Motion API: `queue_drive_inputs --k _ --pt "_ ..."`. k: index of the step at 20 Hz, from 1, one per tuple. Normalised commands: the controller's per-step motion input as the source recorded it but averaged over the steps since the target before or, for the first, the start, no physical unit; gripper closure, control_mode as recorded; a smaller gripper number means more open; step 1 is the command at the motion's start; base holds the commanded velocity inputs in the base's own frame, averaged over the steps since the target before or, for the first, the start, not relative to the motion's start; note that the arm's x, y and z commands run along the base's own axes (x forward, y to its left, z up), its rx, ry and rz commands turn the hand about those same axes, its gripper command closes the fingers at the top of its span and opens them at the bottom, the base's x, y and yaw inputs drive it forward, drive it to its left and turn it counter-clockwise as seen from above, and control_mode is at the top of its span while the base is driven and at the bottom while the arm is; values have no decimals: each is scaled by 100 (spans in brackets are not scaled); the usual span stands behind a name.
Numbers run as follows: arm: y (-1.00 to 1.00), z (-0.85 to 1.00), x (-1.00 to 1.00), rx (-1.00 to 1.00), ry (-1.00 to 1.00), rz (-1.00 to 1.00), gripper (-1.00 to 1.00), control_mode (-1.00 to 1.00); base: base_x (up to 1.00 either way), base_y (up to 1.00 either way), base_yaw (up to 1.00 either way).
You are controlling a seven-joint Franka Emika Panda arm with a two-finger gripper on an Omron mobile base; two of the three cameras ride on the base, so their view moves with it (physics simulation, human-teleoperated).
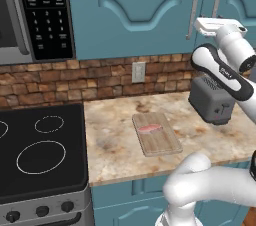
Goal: Open the cabinet, retrieve the rolling pin, and place it next to the meat on the cutting board to prepare for tenderizing.
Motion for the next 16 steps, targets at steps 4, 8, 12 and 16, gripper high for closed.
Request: queue_drive_inputs --k 4,8,12,16 --pt "0 0 27 0 0 0 -100 -100 0 0 0" --pt "0 0 31 0 0 0 100 -100 0 0 0" --pt "0 0 35 0 0 0 100 -100 0 0 0" --pt "1 0 18 -1 0 0 100 -100 0 0 0"
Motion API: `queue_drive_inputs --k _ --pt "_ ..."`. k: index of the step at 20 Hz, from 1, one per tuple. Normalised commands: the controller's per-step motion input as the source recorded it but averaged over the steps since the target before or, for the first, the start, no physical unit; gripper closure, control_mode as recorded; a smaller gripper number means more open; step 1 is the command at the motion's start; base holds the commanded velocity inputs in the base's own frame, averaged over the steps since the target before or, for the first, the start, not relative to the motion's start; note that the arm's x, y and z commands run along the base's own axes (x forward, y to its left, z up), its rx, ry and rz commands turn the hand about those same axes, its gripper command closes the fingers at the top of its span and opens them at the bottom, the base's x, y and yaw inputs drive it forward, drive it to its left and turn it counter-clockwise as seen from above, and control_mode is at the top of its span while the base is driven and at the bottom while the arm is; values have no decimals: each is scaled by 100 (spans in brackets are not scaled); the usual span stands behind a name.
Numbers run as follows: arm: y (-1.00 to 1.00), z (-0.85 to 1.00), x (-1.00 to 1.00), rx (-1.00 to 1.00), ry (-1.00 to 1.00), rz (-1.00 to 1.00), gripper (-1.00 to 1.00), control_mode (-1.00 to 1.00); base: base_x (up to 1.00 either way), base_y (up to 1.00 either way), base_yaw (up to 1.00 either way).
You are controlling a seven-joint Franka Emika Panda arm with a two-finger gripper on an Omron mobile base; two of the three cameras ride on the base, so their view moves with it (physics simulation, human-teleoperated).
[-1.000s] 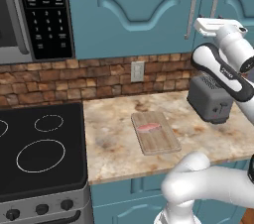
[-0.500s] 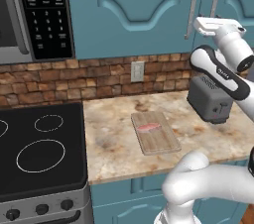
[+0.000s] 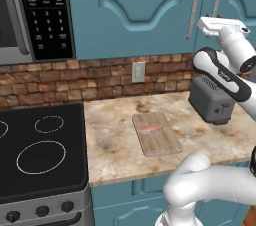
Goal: Open the cabinet, retrieve the rolling pin, and place it next to the meat on the cutting board to prepare for tenderizing.
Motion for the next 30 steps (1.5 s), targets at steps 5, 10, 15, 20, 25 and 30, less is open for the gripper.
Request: queue_drive_inputs --k 5,10,15,20,25,30 --pt "16 -4 0 -6 1 0 100 -100 0 0 0" --pt "19 -16 0 -6 0 4 100 -100 0 0 0" --pt "15 -20 0 -4 0 12 100 -100 0 0 0" --pt "-1 -8 -3 0 0 12 100 -100 0 0 0" --pt "-33 -2 -30 0 -4 7 100 -100 0 0 0" --pt "-53 -2 -52 0 -6 3 100 -100 0 0 0"
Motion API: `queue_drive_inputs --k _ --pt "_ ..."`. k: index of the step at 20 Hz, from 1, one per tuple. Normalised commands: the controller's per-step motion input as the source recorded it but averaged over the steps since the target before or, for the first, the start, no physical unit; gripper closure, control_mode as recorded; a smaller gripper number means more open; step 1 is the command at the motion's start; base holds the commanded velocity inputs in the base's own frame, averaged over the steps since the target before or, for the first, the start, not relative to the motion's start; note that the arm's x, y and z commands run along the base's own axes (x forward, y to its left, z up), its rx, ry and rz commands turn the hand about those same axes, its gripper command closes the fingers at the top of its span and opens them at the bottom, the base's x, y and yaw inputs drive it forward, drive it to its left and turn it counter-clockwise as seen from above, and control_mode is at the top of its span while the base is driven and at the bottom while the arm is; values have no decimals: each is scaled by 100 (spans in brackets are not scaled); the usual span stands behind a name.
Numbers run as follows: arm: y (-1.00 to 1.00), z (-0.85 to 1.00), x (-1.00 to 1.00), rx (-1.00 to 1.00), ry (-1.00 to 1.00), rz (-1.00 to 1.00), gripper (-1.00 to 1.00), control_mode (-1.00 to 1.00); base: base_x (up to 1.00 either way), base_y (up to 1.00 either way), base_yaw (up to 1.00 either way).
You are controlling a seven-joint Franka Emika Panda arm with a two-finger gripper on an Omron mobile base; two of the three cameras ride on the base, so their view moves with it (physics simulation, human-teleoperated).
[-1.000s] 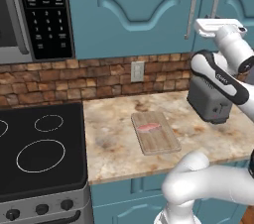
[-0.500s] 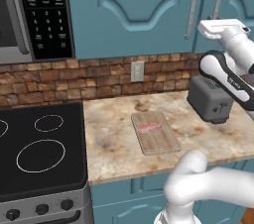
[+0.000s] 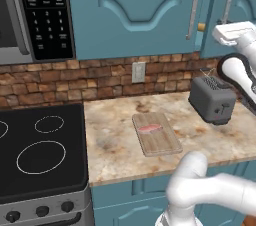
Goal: Open the cabinet, retrieve the rolling pin, and place it next to the meat on the cutting board to prepare for tenderizing.
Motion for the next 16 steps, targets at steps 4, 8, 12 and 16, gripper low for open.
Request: queue_drive_inputs --k 4,8,12,16 --pt "-57 -1 -67 0 -8 2 100 -100 0 0 0" --pt "-63 0 -78 0 -6 3 100 -100 0 0 0" --pt "-64 0 -80 0 -6 4 100 -100 0 0 0" --pt "-67 0 -80 0 -6 5 100 -100 0 0 0"
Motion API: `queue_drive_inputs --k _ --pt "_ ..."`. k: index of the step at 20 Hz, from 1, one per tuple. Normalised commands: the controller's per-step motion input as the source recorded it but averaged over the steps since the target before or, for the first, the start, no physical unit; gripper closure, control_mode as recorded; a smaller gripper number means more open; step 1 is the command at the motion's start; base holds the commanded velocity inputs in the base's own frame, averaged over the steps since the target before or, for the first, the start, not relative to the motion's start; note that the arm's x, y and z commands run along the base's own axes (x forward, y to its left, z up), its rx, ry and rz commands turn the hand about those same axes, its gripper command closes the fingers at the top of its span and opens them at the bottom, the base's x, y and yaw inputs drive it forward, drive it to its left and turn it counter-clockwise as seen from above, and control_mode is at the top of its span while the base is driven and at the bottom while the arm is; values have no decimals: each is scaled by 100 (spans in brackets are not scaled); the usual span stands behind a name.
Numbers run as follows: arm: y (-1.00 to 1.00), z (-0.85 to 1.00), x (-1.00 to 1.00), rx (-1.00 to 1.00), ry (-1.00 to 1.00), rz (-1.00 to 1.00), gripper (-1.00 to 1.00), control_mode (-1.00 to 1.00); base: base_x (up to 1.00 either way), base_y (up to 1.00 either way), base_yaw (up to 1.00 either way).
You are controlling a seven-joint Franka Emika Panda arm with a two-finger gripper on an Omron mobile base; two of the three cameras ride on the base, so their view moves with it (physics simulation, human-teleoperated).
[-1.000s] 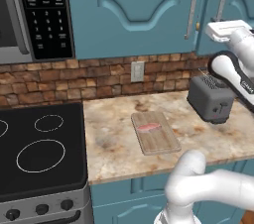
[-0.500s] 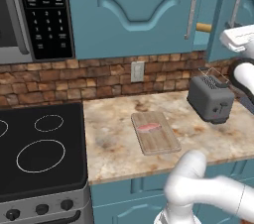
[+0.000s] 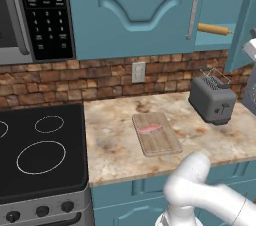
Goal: Open the cabinet, retrieve the rolling pin, and place it next to the meat on the cutting board to prepare for tenderizing.
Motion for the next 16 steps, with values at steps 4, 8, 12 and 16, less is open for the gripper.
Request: queue_drive_inputs --k 4,8,12,16 --pt "-47 0 -53 0 -4 2 -100 -100 0 0 0" --pt "-3 0 -4 0 1 0 -100 -100 0 0 0" --pt "0 0 0 0 2 0 -100 -100 0 0 0" --pt "0 0 -52 -1 -7 0 -100 -100 0 0 0"
